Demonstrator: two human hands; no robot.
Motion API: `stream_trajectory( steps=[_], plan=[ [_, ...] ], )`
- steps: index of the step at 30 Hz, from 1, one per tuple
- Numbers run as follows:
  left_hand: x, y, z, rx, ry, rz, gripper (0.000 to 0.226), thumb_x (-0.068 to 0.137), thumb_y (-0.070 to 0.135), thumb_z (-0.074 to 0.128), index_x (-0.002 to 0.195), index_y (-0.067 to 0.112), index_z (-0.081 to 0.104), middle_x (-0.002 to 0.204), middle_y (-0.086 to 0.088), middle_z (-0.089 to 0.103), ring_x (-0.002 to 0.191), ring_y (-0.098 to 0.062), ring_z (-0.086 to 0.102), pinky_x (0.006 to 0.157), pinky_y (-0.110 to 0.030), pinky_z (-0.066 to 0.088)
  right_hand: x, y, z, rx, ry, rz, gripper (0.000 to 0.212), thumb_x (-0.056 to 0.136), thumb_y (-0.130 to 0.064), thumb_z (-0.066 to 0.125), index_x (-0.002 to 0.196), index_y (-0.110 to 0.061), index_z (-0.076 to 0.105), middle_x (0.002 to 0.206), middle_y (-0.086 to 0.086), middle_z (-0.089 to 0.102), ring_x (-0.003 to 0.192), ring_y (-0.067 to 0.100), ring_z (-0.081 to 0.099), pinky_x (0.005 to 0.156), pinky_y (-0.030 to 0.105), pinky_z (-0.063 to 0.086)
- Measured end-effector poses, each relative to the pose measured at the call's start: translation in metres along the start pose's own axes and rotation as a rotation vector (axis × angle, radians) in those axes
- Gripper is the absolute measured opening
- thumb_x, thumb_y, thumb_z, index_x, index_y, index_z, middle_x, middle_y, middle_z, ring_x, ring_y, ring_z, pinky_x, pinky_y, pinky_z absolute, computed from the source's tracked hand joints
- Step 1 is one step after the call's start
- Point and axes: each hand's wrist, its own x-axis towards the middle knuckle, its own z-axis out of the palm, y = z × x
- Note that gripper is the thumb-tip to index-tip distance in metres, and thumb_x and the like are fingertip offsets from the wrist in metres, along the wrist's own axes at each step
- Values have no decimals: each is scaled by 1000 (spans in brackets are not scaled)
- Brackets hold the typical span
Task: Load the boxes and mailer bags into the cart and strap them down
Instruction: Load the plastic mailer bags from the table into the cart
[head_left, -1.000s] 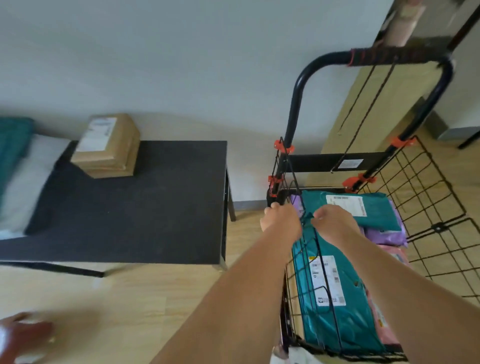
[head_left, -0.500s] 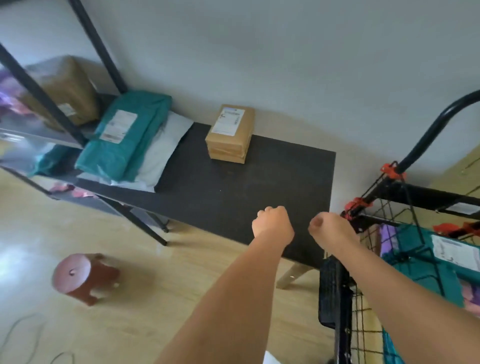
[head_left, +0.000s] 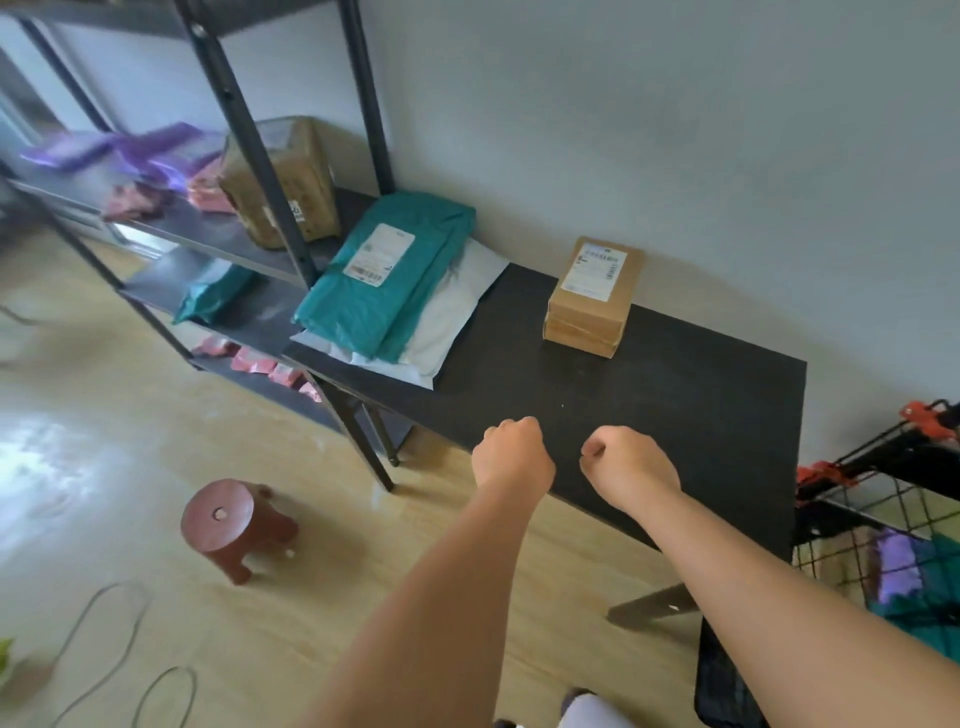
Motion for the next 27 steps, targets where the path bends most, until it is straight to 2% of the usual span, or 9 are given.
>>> stream_trajectory(
  steps=[5,10,14,18,22,25,27],
  plan=[
    [14,-33,-12,-15,45,-37,37,90,12,51,126,20,54,123,-5,54,114,-27,50,85,-36,45,10,-43,7,-129,23,-96,21,97,-24,49,110,-29,64,98,-3,65,84,20,61,65,30,51],
    [39,-68,-27,-48,78,-94,38,89,9,51,126,20,54,121,-5,55,110,-26,53,85,-37,50,35,-83,13,-109,75,-220,23,97,-25,54,117,-29,62,114,-5,60,94,19,60,73,32,52],
    [74,-89,-48,-47,127,-123,39,89,8,48,125,20,56,119,-5,57,110,-26,53,87,-38,49,68,-121,15,-99,81,-291,21,96,-27,57,117,-28,62,114,-5,60,86,15,55,66,28,44],
    [118,-100,-78,-40,164,-118,37,88,7,49,122,19,58,116,-4,57,109,-25,53,79,-36,44,109,-156,10,-83,60,-295,22,96,-27,58,118,-29,61,111,-5,63,87,14,57,67,27,47],
    [163,-111,-106,-37,190,-124,36,87,4,49,119,18,60,114,-4,59,106,-24,53,79,-35,45,151,-189,4,-31,27,-268,21,96,-29,56,116,-28,61,107,-8,65,91,14,62,70,28,52],
    [194,-119,-124,-9,190,-126,35,87,5,47,117,18,61,111,-3,59,102,-24,54,78,-35,46,177,-208,2,21,-6,-270,23,97,-29,54,119,-28,62,115,-9,66,97,13,62,67,26,48],
    [214,-123,-135,-17,220,-134,32,89,7,47,115,18,62,109,-2,59,99,-23,54,76,-34,47,191,-218,-1,69,-28,-258,26,97,-28,53,121,-28,61,118,-9,65,100,14,63,73,28,51]
  ],
)
